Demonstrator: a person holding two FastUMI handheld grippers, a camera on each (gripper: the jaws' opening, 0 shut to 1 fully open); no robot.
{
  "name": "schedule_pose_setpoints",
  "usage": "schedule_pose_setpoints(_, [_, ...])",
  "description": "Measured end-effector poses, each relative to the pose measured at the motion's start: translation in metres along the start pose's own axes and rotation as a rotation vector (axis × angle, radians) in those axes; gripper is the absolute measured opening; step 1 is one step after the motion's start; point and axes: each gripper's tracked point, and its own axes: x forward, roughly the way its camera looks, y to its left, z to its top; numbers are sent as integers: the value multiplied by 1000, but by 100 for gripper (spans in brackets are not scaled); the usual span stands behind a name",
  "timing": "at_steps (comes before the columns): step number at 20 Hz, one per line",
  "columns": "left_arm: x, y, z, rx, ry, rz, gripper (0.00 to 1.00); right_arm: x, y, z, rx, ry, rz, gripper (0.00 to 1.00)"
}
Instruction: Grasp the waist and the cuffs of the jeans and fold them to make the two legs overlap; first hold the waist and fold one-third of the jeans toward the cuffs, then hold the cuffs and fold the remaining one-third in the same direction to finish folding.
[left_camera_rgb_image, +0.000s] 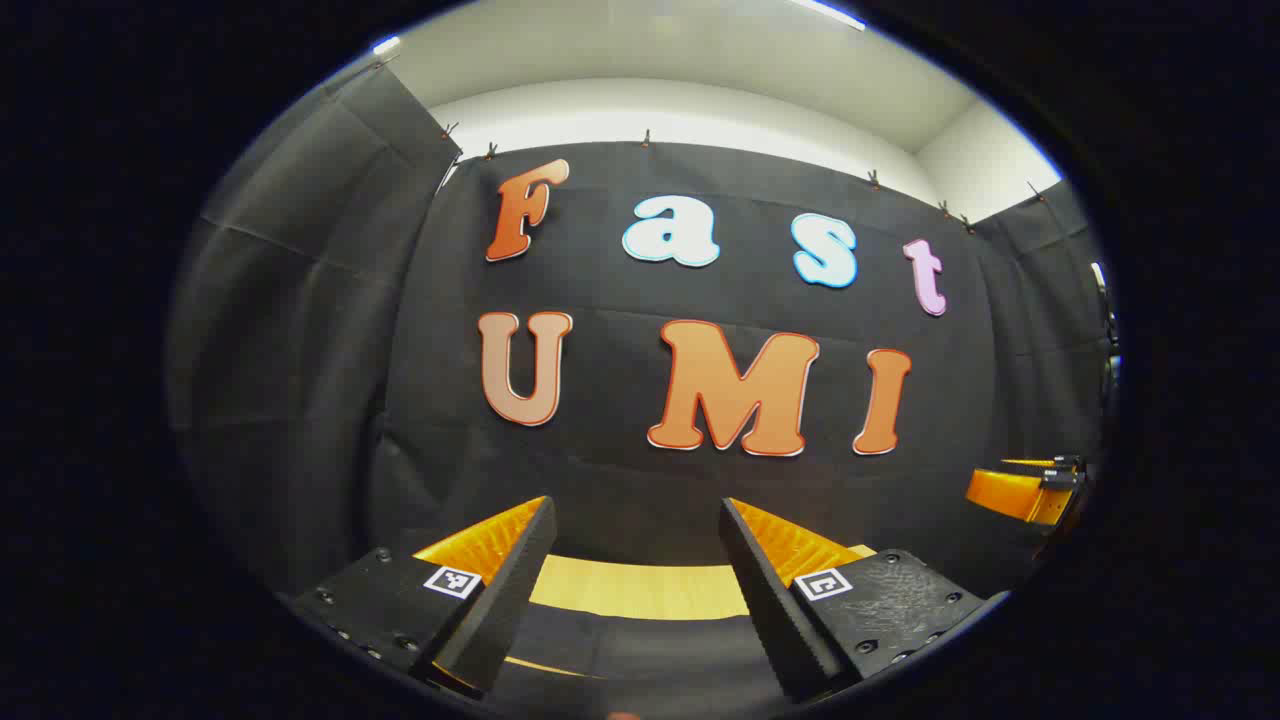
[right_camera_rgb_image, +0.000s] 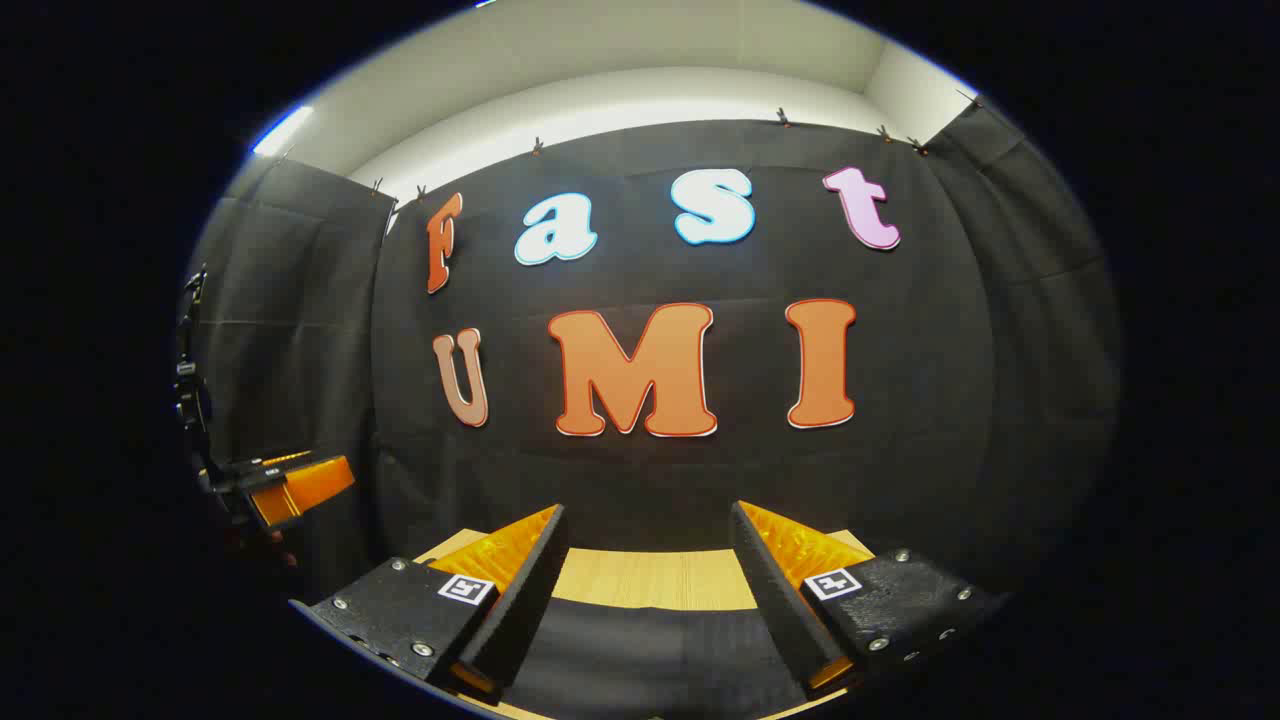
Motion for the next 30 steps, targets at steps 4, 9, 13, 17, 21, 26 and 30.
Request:
schedule_pose_setpoints(4, [16,13,23,-68,-15,57,95,7,-14,20,-11,-57,-37,97])
schedule_pose_setpoints(9, [10,6,-15,-26,33,77,98,2,-32,6,-45,-41,-80,100])
schedule_pose_setpoints(13, [0,-8,-37,-47,63,50,96,-2,-27,-7,-20,-21,-60,97])
schedule_pose_setpoints(17, [-2,-5,-25,-14,29,69,98,-4,-32,-4,-8,-47,-60,97])
schedule_pose_setpoints(21, [-8,-10,-22,-21,3,70,98,-3,-32,-9,-14,-40,-52,97])
schedule_pose_setpoints(26, [-5,-3,-62,-64,111,82,98,0,-47,-40,34,52,-36,97])
schedule_pose_setpoints(30, [-10,12,-96,-195,226,73,98,0,-65,-87,131,202,-35,97])
